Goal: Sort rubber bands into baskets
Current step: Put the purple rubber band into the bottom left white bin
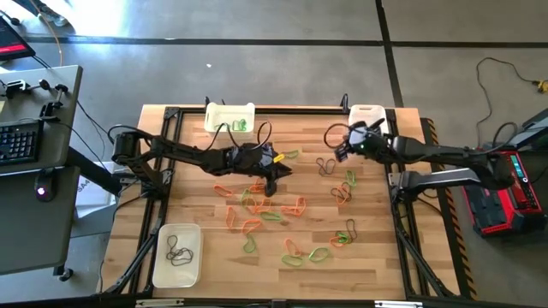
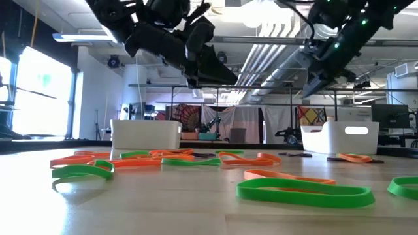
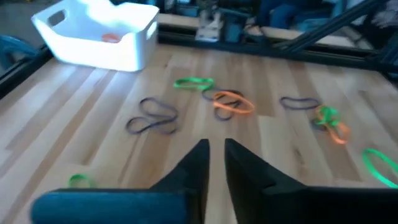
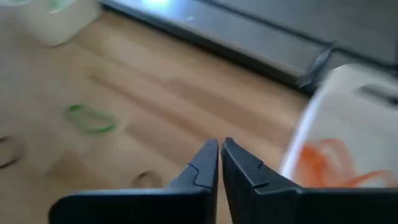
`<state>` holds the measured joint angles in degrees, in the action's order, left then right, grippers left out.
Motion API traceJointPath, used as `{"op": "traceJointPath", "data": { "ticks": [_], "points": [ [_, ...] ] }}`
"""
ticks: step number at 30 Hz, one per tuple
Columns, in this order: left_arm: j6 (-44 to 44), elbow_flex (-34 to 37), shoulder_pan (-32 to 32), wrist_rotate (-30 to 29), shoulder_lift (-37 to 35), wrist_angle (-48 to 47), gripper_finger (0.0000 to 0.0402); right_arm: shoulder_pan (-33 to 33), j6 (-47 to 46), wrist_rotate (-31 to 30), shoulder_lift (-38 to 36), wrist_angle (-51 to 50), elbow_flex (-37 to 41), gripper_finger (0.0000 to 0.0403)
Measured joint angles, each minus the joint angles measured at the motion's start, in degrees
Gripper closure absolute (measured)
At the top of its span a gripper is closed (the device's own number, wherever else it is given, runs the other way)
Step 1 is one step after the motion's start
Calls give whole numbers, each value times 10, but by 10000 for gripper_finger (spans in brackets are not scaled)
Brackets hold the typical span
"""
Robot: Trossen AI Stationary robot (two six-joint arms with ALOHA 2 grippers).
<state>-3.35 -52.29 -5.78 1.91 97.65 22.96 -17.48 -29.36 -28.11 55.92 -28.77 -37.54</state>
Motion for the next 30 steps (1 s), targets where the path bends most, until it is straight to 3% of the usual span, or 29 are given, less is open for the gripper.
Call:
{"op": "traceJointPath", "data": {
  "ticks": [4,12,22,30],
  "points": [
    [18,2,-19,29,0,11,398,48,-60,40,8,-6,1,343],
    [20,2,-45,35,-5,24,397,118,-178,67,90,-2,1,246],
    [21,2,-39,34,-5,14,397,125,-218,50,248,60,2,238],
    [21,2,-27,33,-5,10,397,117,-208,50,331,84,2,238]
  ]
}}
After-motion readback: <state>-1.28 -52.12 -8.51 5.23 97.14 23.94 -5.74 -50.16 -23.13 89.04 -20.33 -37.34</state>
